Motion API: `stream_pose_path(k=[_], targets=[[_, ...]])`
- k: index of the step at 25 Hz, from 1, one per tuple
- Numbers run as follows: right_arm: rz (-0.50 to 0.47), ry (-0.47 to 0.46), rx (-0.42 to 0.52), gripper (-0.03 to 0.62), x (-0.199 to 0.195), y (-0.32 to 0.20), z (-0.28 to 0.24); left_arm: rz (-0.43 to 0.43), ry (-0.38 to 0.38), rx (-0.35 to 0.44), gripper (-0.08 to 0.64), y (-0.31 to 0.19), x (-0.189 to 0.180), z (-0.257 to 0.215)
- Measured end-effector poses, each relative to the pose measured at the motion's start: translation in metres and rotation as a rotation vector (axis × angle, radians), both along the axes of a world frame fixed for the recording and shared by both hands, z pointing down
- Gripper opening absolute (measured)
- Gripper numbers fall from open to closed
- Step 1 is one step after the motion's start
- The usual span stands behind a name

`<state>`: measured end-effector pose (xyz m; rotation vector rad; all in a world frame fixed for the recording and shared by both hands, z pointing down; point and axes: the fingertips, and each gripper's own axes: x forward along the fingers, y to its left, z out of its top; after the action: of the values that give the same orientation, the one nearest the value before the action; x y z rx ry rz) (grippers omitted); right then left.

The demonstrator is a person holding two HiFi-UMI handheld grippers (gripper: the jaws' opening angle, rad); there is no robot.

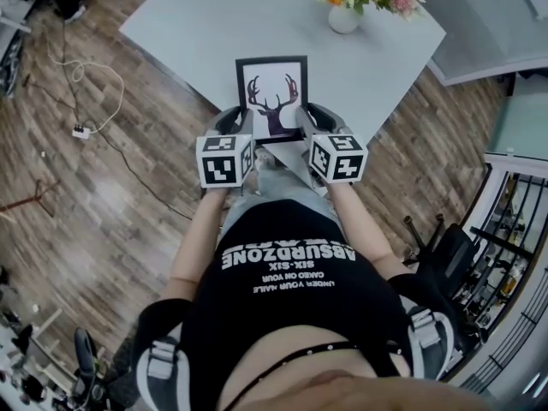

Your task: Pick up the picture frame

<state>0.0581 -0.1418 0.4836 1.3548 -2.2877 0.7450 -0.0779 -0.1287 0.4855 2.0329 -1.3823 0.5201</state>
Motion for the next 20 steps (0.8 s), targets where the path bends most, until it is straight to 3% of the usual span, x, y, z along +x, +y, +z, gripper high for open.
stream_pose_path(k=[20], targets=[[0.027,-0.021,0.080,0.084,0.009,0.016,-0.031,-0.002,-0.017,0.083,0.095,0.015,0.008,-0.033]])
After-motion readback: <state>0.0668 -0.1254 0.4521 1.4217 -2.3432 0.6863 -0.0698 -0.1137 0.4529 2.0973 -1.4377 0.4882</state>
